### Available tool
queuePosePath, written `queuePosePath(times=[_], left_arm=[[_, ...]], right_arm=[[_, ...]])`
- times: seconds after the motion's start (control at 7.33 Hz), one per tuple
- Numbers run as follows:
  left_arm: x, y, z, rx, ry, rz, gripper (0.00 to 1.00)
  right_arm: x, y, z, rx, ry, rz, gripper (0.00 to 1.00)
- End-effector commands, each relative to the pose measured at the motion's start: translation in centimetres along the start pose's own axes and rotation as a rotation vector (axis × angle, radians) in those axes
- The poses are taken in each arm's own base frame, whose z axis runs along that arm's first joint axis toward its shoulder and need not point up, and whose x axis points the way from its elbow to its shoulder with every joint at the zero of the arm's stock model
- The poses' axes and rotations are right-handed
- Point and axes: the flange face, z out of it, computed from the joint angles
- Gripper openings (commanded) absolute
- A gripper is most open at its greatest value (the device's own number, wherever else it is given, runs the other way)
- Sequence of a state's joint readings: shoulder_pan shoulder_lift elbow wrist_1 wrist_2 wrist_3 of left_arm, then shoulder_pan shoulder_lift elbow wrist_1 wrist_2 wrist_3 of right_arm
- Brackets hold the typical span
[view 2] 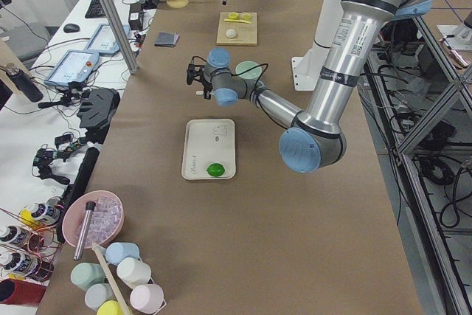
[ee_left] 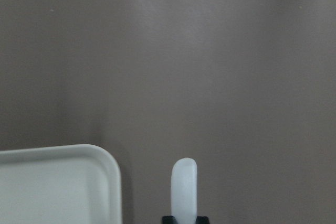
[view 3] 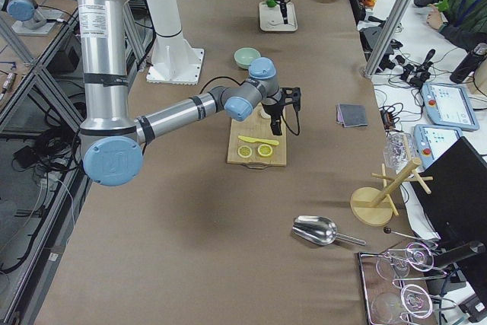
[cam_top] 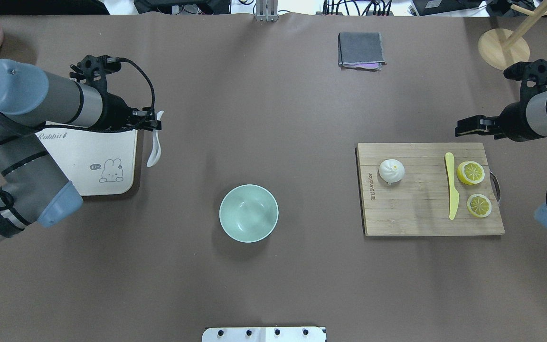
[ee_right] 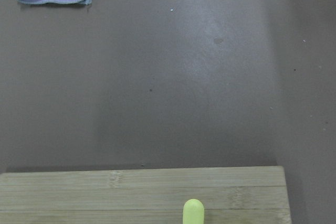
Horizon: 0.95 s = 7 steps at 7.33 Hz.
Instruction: Put spoon and bun in bowl
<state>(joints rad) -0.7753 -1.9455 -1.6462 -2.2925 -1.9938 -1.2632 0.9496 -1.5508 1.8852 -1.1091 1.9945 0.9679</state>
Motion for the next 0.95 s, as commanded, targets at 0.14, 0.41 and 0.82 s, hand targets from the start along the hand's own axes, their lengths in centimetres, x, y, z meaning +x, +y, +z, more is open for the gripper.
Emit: queuePosePath(times=[0.14,0.41,0.82], left_arm=[[8.1,6.6,0.3,-0.001,0.084,-0.035,0.00],[13.3,10.0,1.1,0.008,0.075,-0.066,0.00],[16.0,16.6,3.4,0.015,0.082,-0.047,0.00]], right_arm=[[-0.2,0.1,-0.1,0.000,-0.004,-0.003,0.99],[-0.2,0.1,-0.1,0.000,-0.003,-0.002,0.99],[-0.2,0.3,0.0,-0.001,0.000,-0.005,0.99]])
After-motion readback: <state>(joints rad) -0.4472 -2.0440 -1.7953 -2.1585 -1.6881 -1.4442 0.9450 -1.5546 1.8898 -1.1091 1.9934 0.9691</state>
